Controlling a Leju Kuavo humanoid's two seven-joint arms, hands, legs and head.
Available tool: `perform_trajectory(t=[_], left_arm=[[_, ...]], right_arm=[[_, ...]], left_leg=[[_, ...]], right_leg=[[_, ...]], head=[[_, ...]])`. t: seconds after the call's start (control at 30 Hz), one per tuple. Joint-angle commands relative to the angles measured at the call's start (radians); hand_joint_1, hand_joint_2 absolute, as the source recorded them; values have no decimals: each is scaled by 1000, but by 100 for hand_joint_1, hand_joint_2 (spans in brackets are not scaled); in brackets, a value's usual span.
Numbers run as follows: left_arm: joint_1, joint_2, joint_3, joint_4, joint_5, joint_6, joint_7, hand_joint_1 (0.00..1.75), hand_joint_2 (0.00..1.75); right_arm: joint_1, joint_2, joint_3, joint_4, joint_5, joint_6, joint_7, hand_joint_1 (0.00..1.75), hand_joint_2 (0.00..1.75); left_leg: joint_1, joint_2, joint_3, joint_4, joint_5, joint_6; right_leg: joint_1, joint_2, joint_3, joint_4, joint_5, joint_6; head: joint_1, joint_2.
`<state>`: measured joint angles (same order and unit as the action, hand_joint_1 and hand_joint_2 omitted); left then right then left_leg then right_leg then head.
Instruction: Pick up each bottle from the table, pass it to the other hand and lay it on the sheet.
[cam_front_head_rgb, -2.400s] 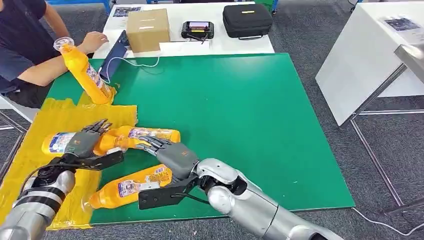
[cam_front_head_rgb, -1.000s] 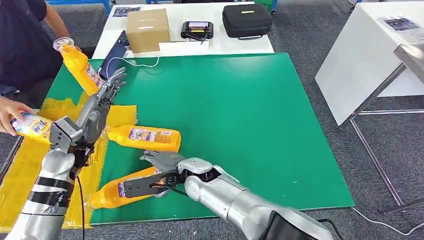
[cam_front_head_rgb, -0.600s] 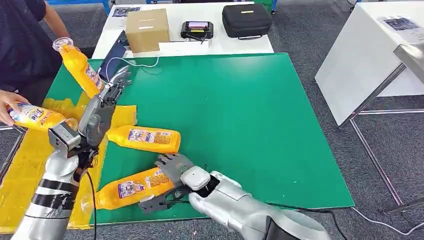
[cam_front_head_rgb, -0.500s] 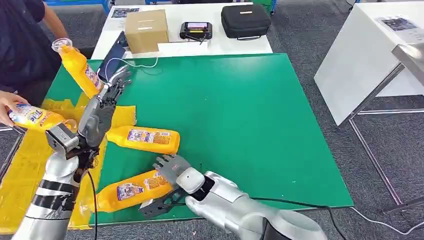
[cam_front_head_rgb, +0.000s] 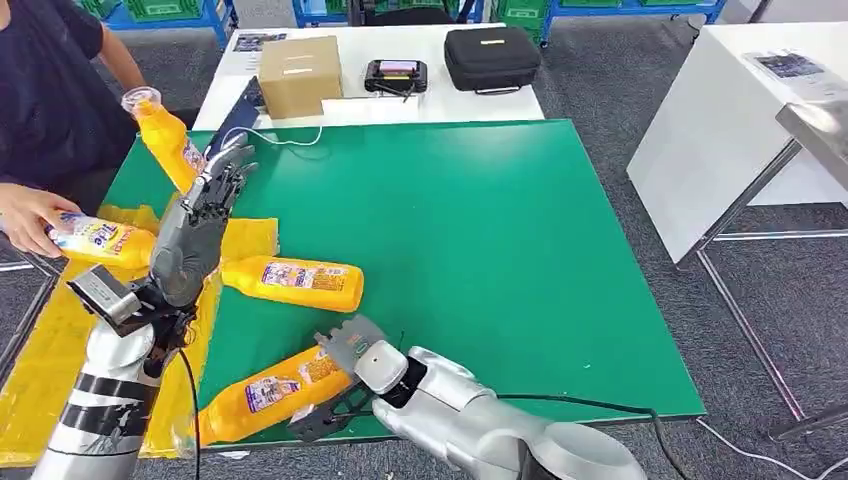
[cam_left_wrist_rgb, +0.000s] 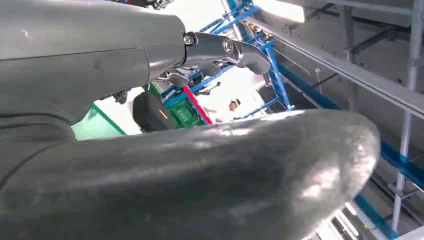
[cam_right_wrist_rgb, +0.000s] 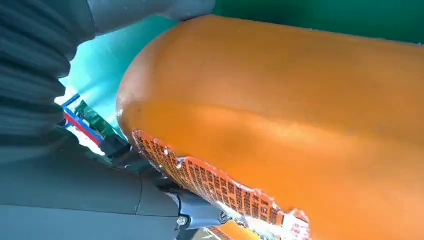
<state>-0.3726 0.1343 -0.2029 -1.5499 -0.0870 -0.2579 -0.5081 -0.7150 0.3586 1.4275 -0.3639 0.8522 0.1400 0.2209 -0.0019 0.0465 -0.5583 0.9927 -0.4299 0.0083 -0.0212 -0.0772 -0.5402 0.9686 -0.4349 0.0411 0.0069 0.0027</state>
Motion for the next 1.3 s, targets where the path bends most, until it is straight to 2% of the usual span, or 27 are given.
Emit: perform_trajectory(t=[0.03, 0.2, 0.3, 0.33, 0.4, 0.43, 0.47, 0.5, 0.57, 0.6, 0.63, 0.67, 0.7, 0.73, 0.77, 0.83, 0.87, 0.97, 1.0, 1.03, 1.07, 1.13, 1.17, 1.2, 1.23, 1.27, 1.3], left_arm=[[-16, -18, 6, 26, 1, -4, 1, 0, 0], [-14, -14, 31, 21, -2, -2, 7, 0, 0], [7, -6, 57, 11, 0, 10, 8, 0, 0], [30, 2, 71, -5, 1, 16, 7, 0, 0], [80, 7, 100, -40, 8, 32, -3, 0, 0], [121, 10, 121, -68, 15, 40, -13, 0, 0], [149, 13, 133, -87, 17, 44, -16, 0, 0], [175, 14, 146, -103, 19, 51, -23, 0, 0], [226, 16, 173, -135, 23, 54, -27, 0, 0], [235, 15, 181, -141, 24, 51, -27, 0, 0], [237, 14, 184, -143, 24, 47, -28, 0, 0], [234, 11, 184, -141, 24, 45, -29, 0, 0], [230, 10, 183, -140, 22, 45, -29, 0, 0], [225, 9, 181, -138, 21, 46, -28, 0, 0], [223, 10, 179, -136, 20, 47, -27, 0, 0], [221, 10, 178, -135, 20, 48, -27, 0, 0], [220, 9, 177, -135, 20, 48, -26, 0, 0], [220, 9, 177, -135, 20, 48, -26, 0, 0], [225, 4, 182, -137, 22, 55, -22, 0, 0], [233, 2, 184, -140, 23, 59, -21, 0, 0], [241, 1, 186, -143, 24, 58, -20, 0, 0], [261, -2, 190, -154, 23, 61, -18, 0, 0], [265, -1, 190, -158, 22, 60, -18, 0, 0], [267, -3, 191, -161, 24, 58, -19, 0, 0], [264, -3, 190, -162, 24, 57, -20, 0, 0], [260, -3, 190, -161, 26, 56, -20, 0, 0], [254, -3, 188, -160, 29, 54, -20, 0, 0]], right_arm=[[112, -41, 2, 130, 0, -2, 15, 175, 175], [76, -67, -12, 112, 38, 46, 31, 175, 175], [96, -134, -12, 99, 57, 72, 23, 175, 175], [114, -186, -22, 81, 65, 60, 19, 175, 175], [152, -279, -58, 49, 78, 6, -1, 175, 175], [188, -357, -73, 30, 91, -31, -12, 175, 175], [222, -424, -88, 15, 99, -61, -14, 175, 175], [260, -494, -109, -7, 107, -94, -13, 175, 175], [363, -684, -199, -117, 158, -163, 8, 175, 175], [394, -727, -246, -153, 196, -173, -4, 175, 175], [408, -739, -278, -171, 222, -171, -11, 175, 175], [415, -737, -311, -196, 252, -146, -9, 175, 175], [422, -729, -348, -214, 287, -121, -9, 175, 175], [424, -716, -377, -222, 314, -101, -10, 175, 175], [426, -706, -401, -226, 337, -85, -11, 175, 175], [426, -699, -413, -228, 350, -77, -11, 175, 175], [426, -697, -416, -229, 352, -76, -12, 175, 175], [426, -697, -416, -229, 352, -76, -12, 175, 175], [455, -731, -456, -259, 365, -72, 12, 175, 175], [486, -778, -486, -302, 374, -73, 11, 175, 175], [532, -842, -524, -370, 369, -72, 18, 175, 175], [634, -965, -601, -526, 345, -43, 27, 175, 175], [670, -995, -636, -581, 329, -23, 23, 175, 175], [693, -1009, -662, -612, 318, -4, 15, 175, 175], [696, -1004, -671, -615, 312, 3, 12, 175, 175], [691, -987, -676, -604, 315, 15, 8, 175, 175], [680, -960, -682, -576, 324, 22, -3, 175, 175]], left_leg=[[2, -8, -8, -2, 5, -1], [3, -9, -15, -2, 9, -1], [3, -10, -14, -1, 8, -1], [2, -7, -8, 0, 5, 0], [2, -11, -11, -3, 9, 0], [2, -9, -5, 0, 5, 0], [2, -12, -10, 0, 8, 1], [2, -11, -2, 0, 5, 1], [2, -18, -5, 0, 8, 3], [3, -16, 0, 3, 3, 4], [4, -22, -10, 7, 6, 6], [6, -18, 2, 6, 1, 6], [8, -27, -11, 9, 5, 8], [7, -25, -4, 7, 2, 9], [8, -31, -17, 10, 5, 10], [7, -25, -9, 7, 4, 11], [7, -28, -18, 8, 7, 11], [5, -24, -6, 6, 6, 12], [5, -29, -17, 8, 9, 12], [5, -26, -9, 6, 8, 13], [6, -33, -18, 8, 10, 13], [5, -33, -6, 5, 9, 17], [5, -42, -11, 5, 11, 17], [5, -39, -3, 4, 8, 18], [6, -49, -9, 4, 11, 18], [6, -51, -5, 4, 9, 19], [7, -59, -10, 3, 11, 19]], right_leg=[[2, 0, -6, -3, 4, -2], [4, 2, -12, -3, 9, -3], [4, 1, -11, -4, 8, -3], [3, 0, -6, -2, 5, -2], [3, 0, -8, -6, 8, -3], [2, -1, -2, -3, 4, -2], [3, -2, -6, -4, 6, -2], [2, -4, 2, -3, 3, -2], [2, -7, 1, -6, 4, 1], [2, -10, 6, -4, 0, 0], [2, -12, -1, -2, -2, -1], [2, -11, 10, -3, -15, -4], [2, -15, 0, -3, -13, -4], [1, -12, 7, -4, -16, -6], [2, -14, -3, -3, -14, -6], [2, -9, 5, -5, -22, 0], [3, -9, -2, -3, -20, 0], [3, -8, 8, -6, -24, 0], [4, -9, -1, -5, -23, -1], [3, -8, 7, -7, -24, 0], [4, -10, 0, -6, -23, -1], [4, -11, 13, -13, -25, 0], [4, -17, 12, -14, -24, 0], [4, -12, 18, -16, -25, 1], [5, -17, 15, -18, -24, 0], [6, -12, 21, -20, -25, 0], [7, -12, 21, -24, -23, 0]], head=[[0, 0], [0, 0], [0, 0], [0, 0], [0, 0], [0, 0], [0, 0], [-1, 0], [-1, 0], [-1, 0], [-1, 0], [-1, 0], [0, 0], [-1, 0], [1, 0], [1, 0], [0, 0], [0, 0], [0, 0], [0, 0], [0, 0], [0, 0], [0, 0], [0, 0], [0, 0], [1, 0], [0, 0]])
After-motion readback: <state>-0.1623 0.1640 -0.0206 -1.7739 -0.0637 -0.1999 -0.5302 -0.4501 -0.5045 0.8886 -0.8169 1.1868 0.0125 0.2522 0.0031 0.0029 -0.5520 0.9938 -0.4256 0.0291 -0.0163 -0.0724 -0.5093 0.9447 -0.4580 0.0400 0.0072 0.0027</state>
